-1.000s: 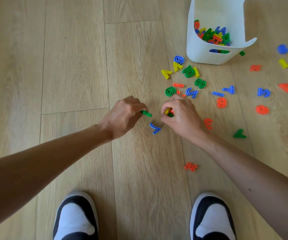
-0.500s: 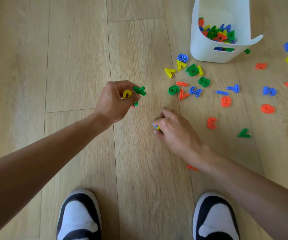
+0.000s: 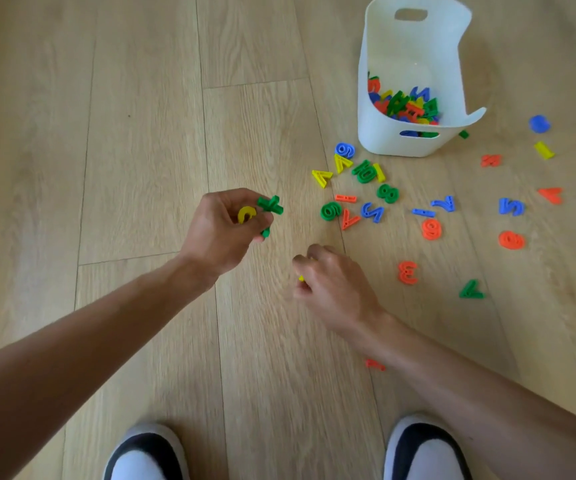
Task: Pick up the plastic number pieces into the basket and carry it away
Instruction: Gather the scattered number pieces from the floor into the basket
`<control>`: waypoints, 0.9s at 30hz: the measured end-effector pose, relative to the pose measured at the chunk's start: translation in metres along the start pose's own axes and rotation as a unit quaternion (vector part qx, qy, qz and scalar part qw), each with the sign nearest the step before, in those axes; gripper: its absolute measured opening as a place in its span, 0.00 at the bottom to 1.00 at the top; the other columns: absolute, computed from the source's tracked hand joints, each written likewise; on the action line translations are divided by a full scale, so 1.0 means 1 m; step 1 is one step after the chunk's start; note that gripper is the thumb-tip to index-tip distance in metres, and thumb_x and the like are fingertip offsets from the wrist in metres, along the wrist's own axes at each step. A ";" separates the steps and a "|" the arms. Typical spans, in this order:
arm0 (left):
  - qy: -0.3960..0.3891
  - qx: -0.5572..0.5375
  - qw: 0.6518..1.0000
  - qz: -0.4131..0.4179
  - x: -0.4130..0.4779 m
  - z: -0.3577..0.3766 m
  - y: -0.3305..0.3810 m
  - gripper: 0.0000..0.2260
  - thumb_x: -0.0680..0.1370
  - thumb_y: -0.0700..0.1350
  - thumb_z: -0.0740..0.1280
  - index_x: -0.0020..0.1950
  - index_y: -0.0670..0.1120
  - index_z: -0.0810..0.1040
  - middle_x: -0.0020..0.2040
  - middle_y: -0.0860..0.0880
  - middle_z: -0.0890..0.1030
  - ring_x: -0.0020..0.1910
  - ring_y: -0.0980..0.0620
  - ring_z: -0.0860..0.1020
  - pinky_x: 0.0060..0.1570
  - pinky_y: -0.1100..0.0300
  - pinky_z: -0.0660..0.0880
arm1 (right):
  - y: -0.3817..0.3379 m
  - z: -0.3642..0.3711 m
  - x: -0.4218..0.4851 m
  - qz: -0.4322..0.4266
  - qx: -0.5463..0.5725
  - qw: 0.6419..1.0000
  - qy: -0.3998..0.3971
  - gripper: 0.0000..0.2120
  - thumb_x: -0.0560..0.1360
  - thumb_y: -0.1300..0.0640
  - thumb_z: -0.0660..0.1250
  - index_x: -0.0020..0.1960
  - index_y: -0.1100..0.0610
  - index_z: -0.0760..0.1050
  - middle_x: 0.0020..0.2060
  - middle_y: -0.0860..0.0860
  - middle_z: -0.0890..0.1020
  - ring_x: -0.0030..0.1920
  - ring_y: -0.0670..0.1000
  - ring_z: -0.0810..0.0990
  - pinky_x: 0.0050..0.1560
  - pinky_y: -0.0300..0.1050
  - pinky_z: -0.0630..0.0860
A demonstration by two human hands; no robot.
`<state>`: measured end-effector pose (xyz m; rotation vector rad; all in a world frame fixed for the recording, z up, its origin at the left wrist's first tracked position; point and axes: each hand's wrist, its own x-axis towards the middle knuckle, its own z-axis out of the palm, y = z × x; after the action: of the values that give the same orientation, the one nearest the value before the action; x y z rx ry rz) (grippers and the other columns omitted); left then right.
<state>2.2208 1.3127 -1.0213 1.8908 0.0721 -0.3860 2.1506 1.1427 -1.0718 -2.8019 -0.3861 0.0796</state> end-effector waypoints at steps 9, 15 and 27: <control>-0.075 -0.141 0.987 -0.015 0.055 0.044 0.099 0.03 0.77 0.33 0.69 0.47 0.40 0.80 0.40 0.43 0.81 0.38 0.51 0.79 0.38 0.66 0.79 | 0.090 -0.152 0.068 0.268 0.478 0.815 0.188 0.05 0.71 0.65 0.72 0.38 0.59 0.78 0.32 0.54 0.80 0.27 0.46 0.76 0.27 0.41 0.76; -0.075 -0.128 0.988 -0.030 0.130 0.105 0.163 0.07 0.76 0.34 0.71 0.53 0.39 0.80 0.48 0.41 0.84 0.41 0.47 0.83 0.52 0.54 0.82 | 0.155 -0.194 0.124 0.333 0.461 0.800 0.189 0.04 0.69 0.62 0.73 0.39 0.55 0.79 0.35 0.52 0.82 0.26 0.44 0.78 0.31 0.42 0.80; -0.035 -0.045 0.994 -0.095 0.184 0.142 0.169 0.13 0.80 0.41 0.58 0.60 0.40 0.78 0.58 0.42 0.80 0.48 0.46 0.81 0.52 0.49 0.82 | 0.200 -0.174 0.161 0.373 0.420 0.817 0.133 0.03 0.76 0.54 0.68 0.47 0.54 0.79 0.50 0.53 0.83 0.50 0.54 0.83 0.43 0.49 0.83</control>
<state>2.4014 1.0967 -0.9658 1.7843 0.2209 -0.5691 2.3733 0.9522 -0.9705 -1.8686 0.6803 0.0168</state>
